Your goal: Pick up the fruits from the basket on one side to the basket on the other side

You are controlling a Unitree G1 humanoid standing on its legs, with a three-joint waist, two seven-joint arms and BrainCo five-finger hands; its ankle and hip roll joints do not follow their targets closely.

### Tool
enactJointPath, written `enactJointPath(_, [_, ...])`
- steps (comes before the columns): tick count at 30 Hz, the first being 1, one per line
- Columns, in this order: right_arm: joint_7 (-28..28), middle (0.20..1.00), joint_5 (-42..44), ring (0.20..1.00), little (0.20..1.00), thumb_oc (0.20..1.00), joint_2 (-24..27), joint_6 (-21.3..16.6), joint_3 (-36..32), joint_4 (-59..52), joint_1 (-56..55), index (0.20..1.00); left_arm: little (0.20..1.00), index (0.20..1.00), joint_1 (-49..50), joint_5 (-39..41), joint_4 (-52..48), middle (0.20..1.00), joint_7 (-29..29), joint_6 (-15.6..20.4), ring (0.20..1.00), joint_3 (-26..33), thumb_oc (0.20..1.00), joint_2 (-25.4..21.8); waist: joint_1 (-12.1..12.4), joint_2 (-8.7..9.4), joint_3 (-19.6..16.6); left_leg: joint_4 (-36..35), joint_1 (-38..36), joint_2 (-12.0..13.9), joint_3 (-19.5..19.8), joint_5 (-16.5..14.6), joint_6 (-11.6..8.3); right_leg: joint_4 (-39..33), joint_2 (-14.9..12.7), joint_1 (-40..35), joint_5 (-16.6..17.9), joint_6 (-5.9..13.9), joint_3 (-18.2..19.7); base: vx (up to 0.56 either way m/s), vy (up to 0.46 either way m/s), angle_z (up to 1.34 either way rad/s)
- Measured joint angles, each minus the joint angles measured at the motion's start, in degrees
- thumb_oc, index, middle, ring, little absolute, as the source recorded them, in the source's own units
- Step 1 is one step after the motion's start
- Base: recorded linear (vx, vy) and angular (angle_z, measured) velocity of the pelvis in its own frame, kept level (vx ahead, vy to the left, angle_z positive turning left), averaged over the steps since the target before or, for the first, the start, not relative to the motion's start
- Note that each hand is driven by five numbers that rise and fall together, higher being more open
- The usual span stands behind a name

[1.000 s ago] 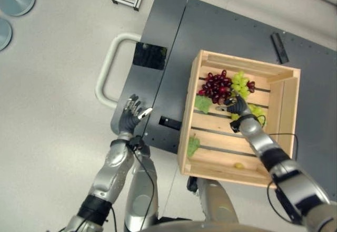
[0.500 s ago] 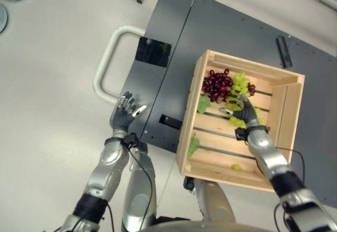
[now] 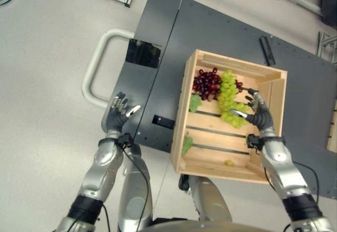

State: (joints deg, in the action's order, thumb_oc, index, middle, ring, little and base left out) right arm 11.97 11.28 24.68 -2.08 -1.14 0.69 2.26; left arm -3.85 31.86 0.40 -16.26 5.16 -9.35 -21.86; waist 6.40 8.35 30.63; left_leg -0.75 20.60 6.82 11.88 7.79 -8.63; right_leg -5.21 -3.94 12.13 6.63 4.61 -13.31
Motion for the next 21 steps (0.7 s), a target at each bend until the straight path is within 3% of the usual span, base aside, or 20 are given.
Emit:
enactJointPath(8, [2.5,1.000,-2.6,1.000,1.000,1.000,0.6,0.1,-0.8,4.6,1.3,1.000,1.000,1.000,0.1,-1.4,-0.9,1.000,-0.1,-0.1,1.000,1.0,1.000,0.4,-0.6,-0.02,0.0,0.0,-1.1,0.1,-0.4,0.0,-0.05,0.0,0.0,-1.0,-0.1,0.08,0.3,0.00,-0.002,-0.02])
enactJointPath(15, [5.9,1.000,-3.7,1.000,1.000,1.000,-0.6,3.1,8.3,31.4,14.7,1.000,1.000,1.000,0.2,-1.3,-0.9,1.000,-0.1,-0.1,1.000,-1.1,1.000,0.2,1.1,0.11,-0.1,0.0,-0.6,0.1,-0.4,0.0,0.04,0.0,0.0,-0.4,-0.2,0.37,0.5,0.00,0.000,0.00])
enactJointPath(21, [9.1,1.000,-0.7,1.000,1.000,1.000,-3.5,3.5,11.6,46.8,25.9,1.000,1.000,1.000,0.4,-1.2,-1.1,1.000,-0.1,0.0,1.000,-3.7,1.000,0.1,4.0,0.10,-0.1,0.0,0.3,-0.2,0.0,0.1,0.09,0.0,-0.2,0.2,0.0,0.13,0.1,0.00,-0.004,0.04])
